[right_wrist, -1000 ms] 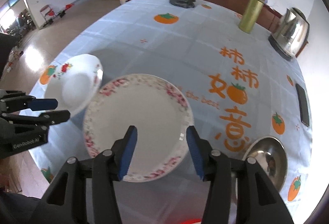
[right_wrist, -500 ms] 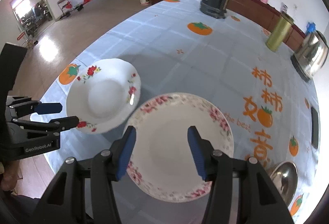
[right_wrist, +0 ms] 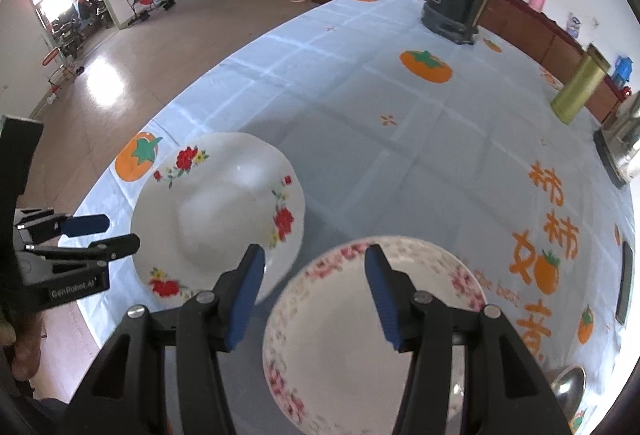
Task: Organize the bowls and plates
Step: 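Move both grippers to the rim of the white red-flower plate, then grasp the red-flower plate rim with the left gripper while the right gripper grasps it too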
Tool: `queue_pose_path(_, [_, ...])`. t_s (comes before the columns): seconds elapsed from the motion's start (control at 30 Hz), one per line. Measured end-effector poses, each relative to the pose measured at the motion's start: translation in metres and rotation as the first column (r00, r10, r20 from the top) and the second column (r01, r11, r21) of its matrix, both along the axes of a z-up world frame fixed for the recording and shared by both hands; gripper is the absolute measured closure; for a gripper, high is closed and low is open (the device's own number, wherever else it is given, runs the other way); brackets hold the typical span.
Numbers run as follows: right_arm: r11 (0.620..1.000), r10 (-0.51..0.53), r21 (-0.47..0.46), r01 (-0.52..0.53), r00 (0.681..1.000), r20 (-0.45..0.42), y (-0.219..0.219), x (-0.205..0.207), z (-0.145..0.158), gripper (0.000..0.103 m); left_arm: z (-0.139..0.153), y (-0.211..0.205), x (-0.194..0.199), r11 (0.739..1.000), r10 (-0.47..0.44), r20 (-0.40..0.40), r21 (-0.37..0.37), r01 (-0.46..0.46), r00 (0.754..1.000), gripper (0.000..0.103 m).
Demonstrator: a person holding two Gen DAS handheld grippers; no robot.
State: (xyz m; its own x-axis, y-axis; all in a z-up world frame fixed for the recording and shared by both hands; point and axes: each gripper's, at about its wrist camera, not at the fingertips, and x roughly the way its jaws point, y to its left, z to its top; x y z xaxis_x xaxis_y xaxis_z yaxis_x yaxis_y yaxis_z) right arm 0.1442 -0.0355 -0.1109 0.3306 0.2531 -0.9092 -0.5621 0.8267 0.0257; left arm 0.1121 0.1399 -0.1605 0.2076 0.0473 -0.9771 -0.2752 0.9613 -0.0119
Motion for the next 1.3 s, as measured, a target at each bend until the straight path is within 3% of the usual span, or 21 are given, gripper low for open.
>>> queue_pose_path(0.37, [0.997,0.059,-0.044,-0.059,0.998,-0.019,0.039,0.028,-0.024,0.053,-0.010,0.005,0.014,1.000,0.003,-0.017,-0.021,-0.003,1.000,0.052])
queue_pose_path(0.67, [0.992,0.086,-0.092,-0.091,0.995,-0.057,0.052,0.037,-0.046,0.065,-0.020,0.008,0.021,1.000,-0.001,-0.026,-0.028,0.000,1.000,0.052])
queue_pose_path(0.8, [0.989,0.092,-0.108,-0.100,0.993,-0.081,0.054,0.037,-0.054,0.078,-0.022,0.009,0.022,1.000,-0.004,-0.024,-0.028,0.003,1.000,0.052])
queue_pose_path(1.0, [0.988,0.091,-0.120,-0.101,0.992,-0.083,0.054,0.038,-0.060,0.081,-0.024,0.008,0.021,0.999,-0.015,-0.024,-0.033,0.014,1.000,0.052])
queue_pose_path(1.17, [0.988,0.093,-0.118,-0.102,0.993,-0.079,0.054,0.038,-0.060,0.081,-0.023,0.005,0.016,0.998,-0.026,-0.023,-0.051,0.025,0.999,0.068])
queue_pose_path(1.3, [0.987,0.093,-0.121,-0.102,0.993,-0.078,0.054,0.037,-0.060,0.081,-0.021,0.004,0.015,0.999,-0.015,-0.032,-0.037,0.014,0.999,0.068])
